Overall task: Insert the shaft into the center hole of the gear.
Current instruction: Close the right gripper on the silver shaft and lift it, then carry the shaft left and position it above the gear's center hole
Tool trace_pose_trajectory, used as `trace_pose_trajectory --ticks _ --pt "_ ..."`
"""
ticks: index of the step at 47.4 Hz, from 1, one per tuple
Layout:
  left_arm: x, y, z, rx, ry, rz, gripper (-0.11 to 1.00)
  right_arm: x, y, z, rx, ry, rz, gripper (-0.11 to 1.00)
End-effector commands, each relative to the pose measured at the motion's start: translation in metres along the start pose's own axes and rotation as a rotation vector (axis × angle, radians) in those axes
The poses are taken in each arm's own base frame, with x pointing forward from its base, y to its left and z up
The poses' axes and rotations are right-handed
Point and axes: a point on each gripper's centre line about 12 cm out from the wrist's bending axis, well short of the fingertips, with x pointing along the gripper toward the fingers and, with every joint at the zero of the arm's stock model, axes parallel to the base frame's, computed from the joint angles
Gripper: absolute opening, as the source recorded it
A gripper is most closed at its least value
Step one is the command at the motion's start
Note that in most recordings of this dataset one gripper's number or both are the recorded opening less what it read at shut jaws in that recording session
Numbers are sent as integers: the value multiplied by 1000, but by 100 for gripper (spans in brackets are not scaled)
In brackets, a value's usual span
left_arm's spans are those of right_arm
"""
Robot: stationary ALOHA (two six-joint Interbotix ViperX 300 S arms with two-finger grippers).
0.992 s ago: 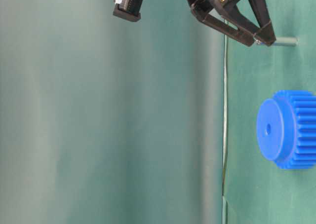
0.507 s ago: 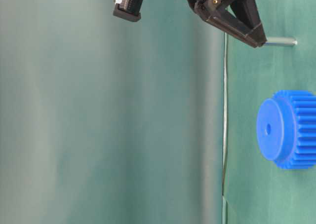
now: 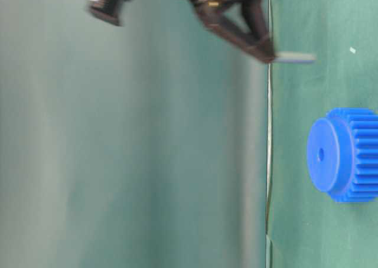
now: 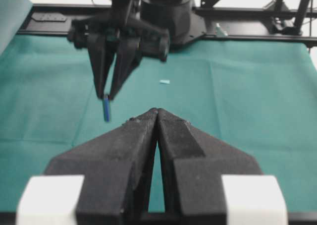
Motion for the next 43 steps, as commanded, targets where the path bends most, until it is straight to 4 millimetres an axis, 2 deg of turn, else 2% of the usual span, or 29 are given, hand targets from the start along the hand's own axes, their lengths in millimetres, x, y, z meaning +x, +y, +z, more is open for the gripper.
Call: trace_pose_trajectory --ticks 1,12,25,32,43 --pt "2 1 10 3 -25 2 0 -16 4 26 3 -50 15 17" --pt "2 1 9 2 -21 2 0 -34 7 37 4 -46 27 17" --pt "3 1 9 2 -20 2 0 -32 11 39 2 -45 35 17" --pt "3 1 9 0 -15 2 0 -22 20 50 -7 -50 54 17" --pt "3 1 8 0 -14 3 0 11 41 75 -22 -41 89 17"
